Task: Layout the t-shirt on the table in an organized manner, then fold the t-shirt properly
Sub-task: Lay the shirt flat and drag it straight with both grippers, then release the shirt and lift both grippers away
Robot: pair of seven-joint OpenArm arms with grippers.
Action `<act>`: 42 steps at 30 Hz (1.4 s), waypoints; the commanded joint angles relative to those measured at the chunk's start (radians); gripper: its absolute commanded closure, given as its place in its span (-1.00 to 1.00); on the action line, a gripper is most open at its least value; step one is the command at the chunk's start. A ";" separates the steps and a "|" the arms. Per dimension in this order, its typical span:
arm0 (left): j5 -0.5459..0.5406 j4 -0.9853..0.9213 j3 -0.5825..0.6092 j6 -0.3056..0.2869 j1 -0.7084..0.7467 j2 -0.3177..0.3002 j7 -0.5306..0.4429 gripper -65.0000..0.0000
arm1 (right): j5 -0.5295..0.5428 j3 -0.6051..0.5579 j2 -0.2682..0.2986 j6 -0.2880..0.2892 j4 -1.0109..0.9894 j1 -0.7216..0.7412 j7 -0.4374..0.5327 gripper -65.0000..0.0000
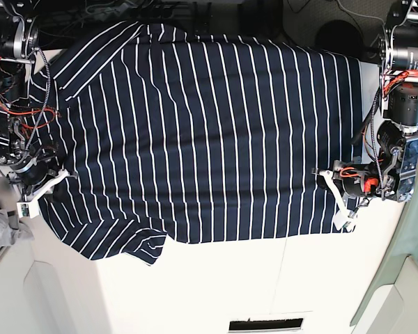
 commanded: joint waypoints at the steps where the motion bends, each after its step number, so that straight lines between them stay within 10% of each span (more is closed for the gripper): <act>1: -0.055 0.043 -0.007 -0.008 -0.027 -0.042 -0.002 1.00 | 0.034 0.024 0.020 0.019 0.054 -0.002 -0.008 1.00; 8: -0.229 0.198 -0.007 -0.093 0.092 -0.189 0.010 1.00 | 0.171 0.142 0.038 0.026 0.357 -0.262 -0.169 1.00; 19: -0.212 0.281 -0.007 -0.093 0.364 -0.171 -0.051 1.00 | 0.269 0.227 0.055 0.056 0.560 -0.578 -0.217 1.00; 31: 0.139 0.108 -0.007 0.043 0.241 -0.021 -0.218 1.00 | 0.219 0.226 0.055 0.056 0.114 -0.284 -0.141 1.00; 42: 0.152 -0.169 -0.007 0.036 -0.071 -0.004 -0.197 1.00 | 0.160 0.225 0.033 0.057 0.016 0.000 -0.144 1.00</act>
